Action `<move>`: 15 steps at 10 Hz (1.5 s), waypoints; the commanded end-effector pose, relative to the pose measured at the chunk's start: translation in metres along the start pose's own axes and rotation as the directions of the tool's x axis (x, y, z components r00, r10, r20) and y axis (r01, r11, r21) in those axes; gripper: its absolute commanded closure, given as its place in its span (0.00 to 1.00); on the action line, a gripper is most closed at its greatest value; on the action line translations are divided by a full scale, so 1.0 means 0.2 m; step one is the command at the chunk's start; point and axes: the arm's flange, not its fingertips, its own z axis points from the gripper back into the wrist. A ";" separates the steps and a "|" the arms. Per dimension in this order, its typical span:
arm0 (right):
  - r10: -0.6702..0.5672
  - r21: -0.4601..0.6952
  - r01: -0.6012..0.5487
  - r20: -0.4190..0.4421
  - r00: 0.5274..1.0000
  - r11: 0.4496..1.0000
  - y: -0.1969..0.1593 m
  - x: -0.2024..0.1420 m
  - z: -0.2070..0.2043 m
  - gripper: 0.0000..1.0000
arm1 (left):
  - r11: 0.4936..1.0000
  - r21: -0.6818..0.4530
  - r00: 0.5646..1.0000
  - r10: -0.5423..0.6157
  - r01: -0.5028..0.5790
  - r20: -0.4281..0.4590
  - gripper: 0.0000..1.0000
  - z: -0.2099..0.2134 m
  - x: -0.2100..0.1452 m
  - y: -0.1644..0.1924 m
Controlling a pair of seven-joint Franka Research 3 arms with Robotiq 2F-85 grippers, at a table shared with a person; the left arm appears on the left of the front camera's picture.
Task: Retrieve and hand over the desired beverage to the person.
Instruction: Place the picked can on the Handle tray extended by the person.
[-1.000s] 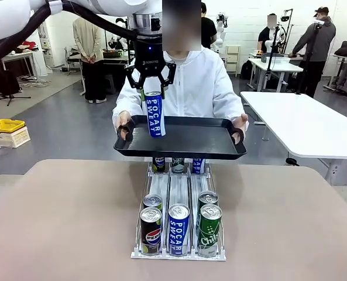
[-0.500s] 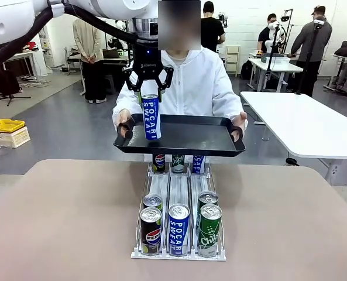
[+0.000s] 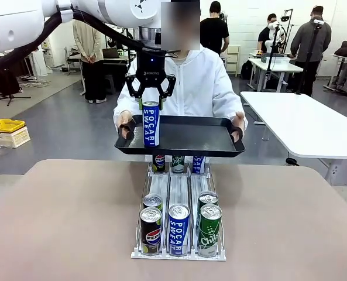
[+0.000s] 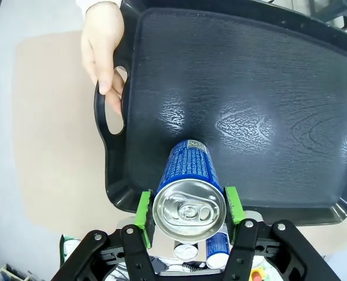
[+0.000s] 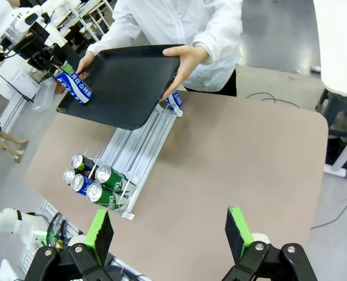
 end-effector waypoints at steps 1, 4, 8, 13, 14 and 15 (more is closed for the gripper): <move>0.014 0.031 -0.014 0.010 1.000 0.999 0.00 0.00 -0.01 0.00 | 1.000 0.019 1.000 -0.023 0.023 -0.012 0.35 0.03 0.04 -0.02; 0.014 0.031 -0.014 0.010 1.000 0.999 0.00 0.00 -0.01 0.00 | 0.999 0.013 0.999 -0.030 0.030 -0.019 0.00 0.04 0.04 0.01; 0.014 0.031 -0.014 0.010 1.000 0.999 0.00 0.00 -0.01 0.00 | 0.999 0.006 0.999 -0.041 0.041 -0.027 0.00 0.04 0.03 0.02; 0.014 0.031 -0.014 0.010 1.000 0.999 0.00 0.00 -0.01 0.00 | 0.977 -0.046 0.976 -0.210 0.207 -0.062 0.00 0.27 -0.35 0.13; 0.014 0.031 -0.014 0.010 1.000 0.999 0.00 0.00 -0.01 0.00 | 0.962 -0.064 0.963 -0.269 0.266 -0.032 0.00 0.30 -0.47 0.19; 0.014 0.031 -0.014 0.010 1.000 0.999 0.00 0.00 -0.01 0.00 | 0.938 -0.100 0.943 -0.333 0.331 0.007 0.00 0.31 -0.56 0.26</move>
